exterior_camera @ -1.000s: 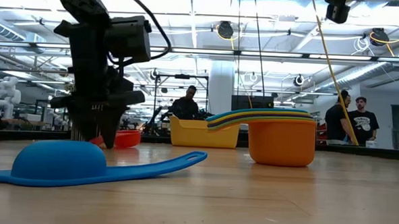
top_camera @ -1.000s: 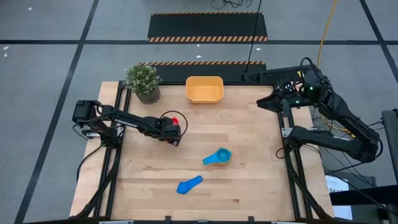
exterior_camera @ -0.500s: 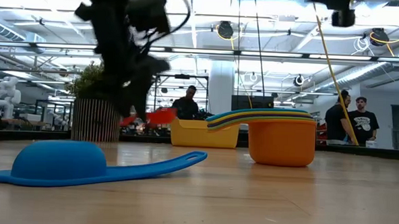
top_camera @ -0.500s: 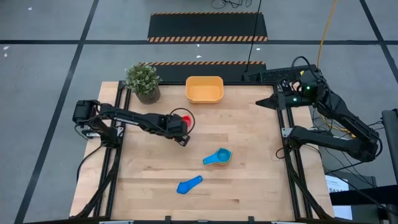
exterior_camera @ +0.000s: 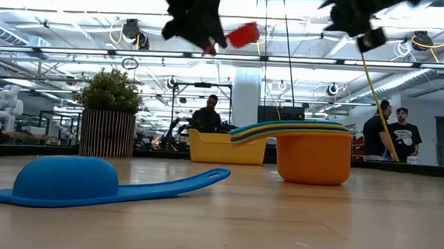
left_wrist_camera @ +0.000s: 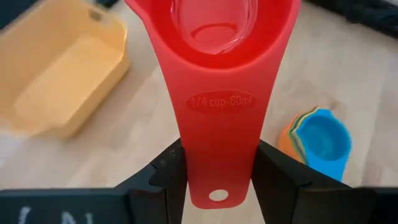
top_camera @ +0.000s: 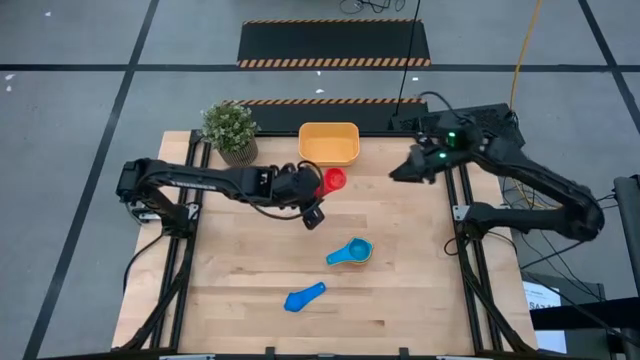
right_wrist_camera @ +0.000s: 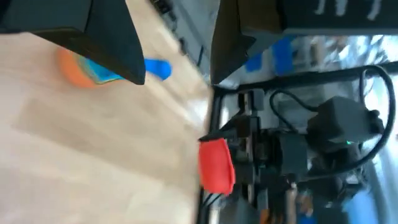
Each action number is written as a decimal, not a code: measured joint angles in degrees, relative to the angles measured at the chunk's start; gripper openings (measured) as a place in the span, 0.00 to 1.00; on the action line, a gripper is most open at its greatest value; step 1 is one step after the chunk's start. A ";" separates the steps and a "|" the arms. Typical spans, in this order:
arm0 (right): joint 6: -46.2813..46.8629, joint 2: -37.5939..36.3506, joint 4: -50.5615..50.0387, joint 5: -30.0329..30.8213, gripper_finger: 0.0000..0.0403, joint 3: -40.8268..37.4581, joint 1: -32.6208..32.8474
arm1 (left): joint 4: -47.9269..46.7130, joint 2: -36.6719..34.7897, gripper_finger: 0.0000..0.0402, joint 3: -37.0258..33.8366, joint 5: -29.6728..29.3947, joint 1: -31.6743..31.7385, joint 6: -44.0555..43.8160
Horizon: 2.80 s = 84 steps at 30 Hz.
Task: Nest measuring cups in basket
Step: Stack the red measuring cup on top of the light blue measuring cup
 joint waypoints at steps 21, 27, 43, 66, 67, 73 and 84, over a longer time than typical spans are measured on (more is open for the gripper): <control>6.07 20.05 22.26 -2.63 0.50 0.00 8.93 | -3.16 7.04 0.37 1.59 3.13 -2.23 4.41; 3.96 22.37 21.27 -2.54 0.50 0.00 9.41 | -3.09 7.91 0.37 1.59 3.26 -3.00 4.52; -0.03 26.40 22.23 0.77 0.50 0.00 11.74 | -3.62 7.87 0.37 1.59 3.02 -1.54 5.42; -3.13 26.40 21.56 -0.89 0.50 0.00 11.19 | -6.67 7.80 0.37 1.59 4.72 -1.85 6.37; -3.28 26.40 21.56 -0.75 0.50 -0.02 11.19 | -6.67 7.80 0.37 1.59 4.72 -1.88 6.33; -4.72 26.40 21.50 0.80 0.47 0.00 11.19 | -6.61 7.80 0.37 1.59 4.72 -2.34 6.18; -6.04 26.40 21.64 0.64 0.24 -0.02 11.19 | -4.33 7.80 0.37 1.59 4.70 -2.35 6.09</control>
